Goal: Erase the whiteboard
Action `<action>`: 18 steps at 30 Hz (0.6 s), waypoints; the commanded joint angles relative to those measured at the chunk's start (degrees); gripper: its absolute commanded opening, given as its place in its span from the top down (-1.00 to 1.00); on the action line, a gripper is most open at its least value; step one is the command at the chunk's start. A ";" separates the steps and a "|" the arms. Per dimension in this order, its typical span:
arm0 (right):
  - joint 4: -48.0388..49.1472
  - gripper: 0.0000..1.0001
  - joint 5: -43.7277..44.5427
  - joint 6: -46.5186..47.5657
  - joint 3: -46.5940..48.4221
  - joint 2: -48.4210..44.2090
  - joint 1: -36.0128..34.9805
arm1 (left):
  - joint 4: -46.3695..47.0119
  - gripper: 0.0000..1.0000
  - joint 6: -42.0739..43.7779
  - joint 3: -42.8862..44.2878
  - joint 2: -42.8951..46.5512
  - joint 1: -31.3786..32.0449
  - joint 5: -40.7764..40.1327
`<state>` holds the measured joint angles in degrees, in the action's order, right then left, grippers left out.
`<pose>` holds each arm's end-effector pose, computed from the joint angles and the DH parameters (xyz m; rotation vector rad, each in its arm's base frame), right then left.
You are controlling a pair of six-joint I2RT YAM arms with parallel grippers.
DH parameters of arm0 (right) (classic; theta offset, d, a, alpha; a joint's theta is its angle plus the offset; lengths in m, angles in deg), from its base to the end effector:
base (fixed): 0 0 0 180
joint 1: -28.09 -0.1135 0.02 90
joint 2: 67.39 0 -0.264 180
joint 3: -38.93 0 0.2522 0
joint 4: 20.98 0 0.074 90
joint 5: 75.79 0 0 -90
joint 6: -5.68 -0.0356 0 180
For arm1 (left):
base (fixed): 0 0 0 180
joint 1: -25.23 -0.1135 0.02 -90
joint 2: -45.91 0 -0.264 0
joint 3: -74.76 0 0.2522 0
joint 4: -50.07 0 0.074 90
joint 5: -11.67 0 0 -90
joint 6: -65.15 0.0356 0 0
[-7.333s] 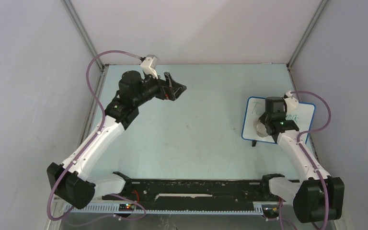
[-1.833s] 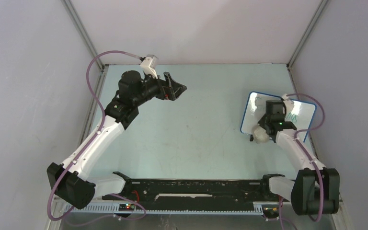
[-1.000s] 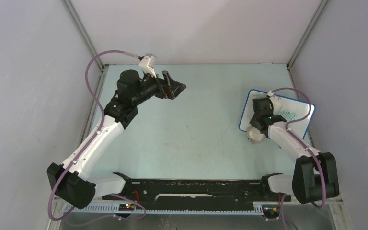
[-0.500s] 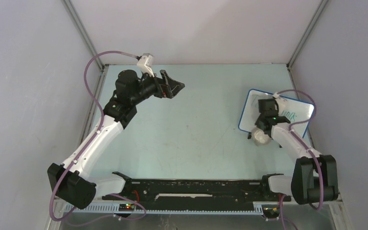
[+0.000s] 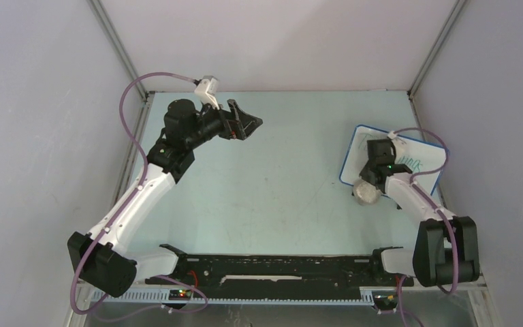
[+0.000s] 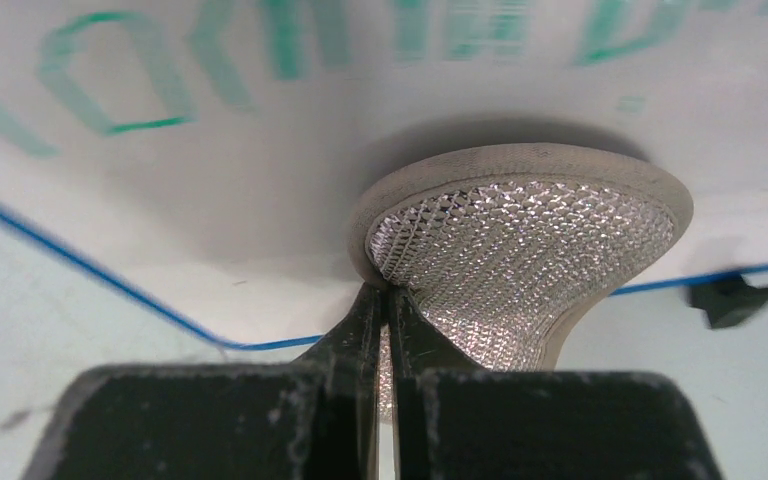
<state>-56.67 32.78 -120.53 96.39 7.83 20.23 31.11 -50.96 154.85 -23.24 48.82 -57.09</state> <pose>0.2561 0.0239 0.2053 0.7235 2.3277 -0.0673 0.2512 -0.1238 0.3931 0.2499 1.7796 -0.9495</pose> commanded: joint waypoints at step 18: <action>2.18 1.00 3.75 3.12 3.74 3.47 -7.03 | 2.17 -0.96 -0.83 -1.54 -0.02 -0.59 0.88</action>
<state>-56.50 35.25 -117.12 95.21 8.57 14.33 31.46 -51.81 154.85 -23.26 48.48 -56.94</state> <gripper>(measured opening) 0.017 0.981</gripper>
